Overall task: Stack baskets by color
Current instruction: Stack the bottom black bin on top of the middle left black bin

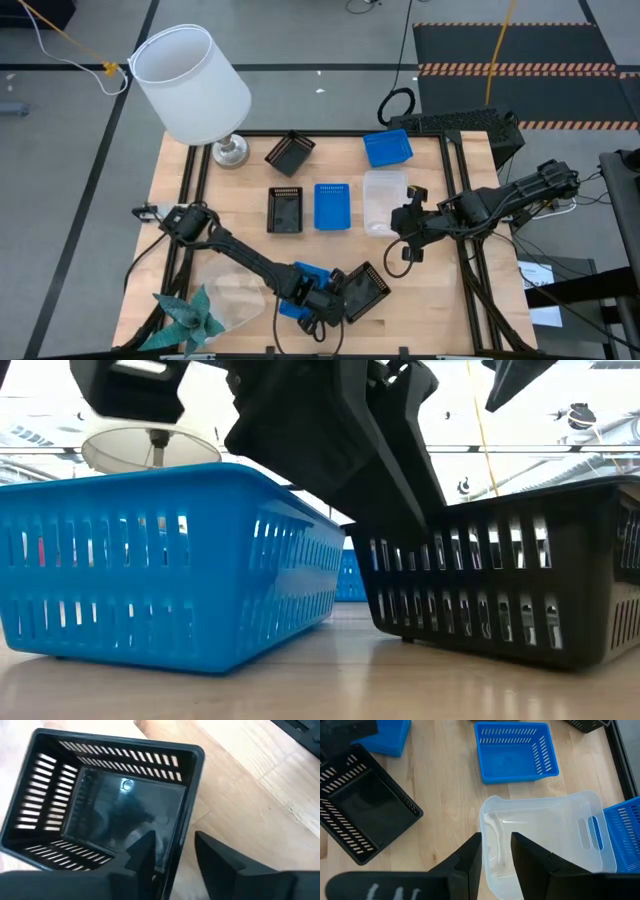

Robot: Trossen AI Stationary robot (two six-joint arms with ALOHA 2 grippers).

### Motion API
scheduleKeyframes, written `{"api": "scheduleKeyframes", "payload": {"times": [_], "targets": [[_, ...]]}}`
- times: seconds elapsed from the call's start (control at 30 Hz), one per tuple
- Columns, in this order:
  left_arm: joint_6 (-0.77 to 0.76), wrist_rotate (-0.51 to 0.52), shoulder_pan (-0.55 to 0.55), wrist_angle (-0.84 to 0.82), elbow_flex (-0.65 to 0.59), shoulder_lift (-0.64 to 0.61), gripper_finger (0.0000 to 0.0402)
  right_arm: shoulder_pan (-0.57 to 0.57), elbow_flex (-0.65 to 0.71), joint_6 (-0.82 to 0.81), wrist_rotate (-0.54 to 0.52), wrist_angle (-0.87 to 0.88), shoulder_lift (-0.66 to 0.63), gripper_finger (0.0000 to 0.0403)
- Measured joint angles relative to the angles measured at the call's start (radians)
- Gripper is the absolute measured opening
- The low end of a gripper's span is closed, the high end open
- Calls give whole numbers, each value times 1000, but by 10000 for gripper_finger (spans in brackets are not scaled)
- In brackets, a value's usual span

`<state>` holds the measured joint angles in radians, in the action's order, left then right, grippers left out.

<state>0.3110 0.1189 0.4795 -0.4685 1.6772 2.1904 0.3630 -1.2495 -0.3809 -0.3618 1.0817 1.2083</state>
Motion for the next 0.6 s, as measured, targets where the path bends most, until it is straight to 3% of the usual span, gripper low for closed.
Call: {"api": "scheduleKeyframes", "payload": {"times": [0.27, 0.6], "targets": [[59, -51, -2, 4, 0, 4, 18, 0, 0, 2, -1, 0, 0, 100], [73, -45, 15, 53, -2, -18, 21, 0, 0, 4, -1, 0, 0, 100]]}}
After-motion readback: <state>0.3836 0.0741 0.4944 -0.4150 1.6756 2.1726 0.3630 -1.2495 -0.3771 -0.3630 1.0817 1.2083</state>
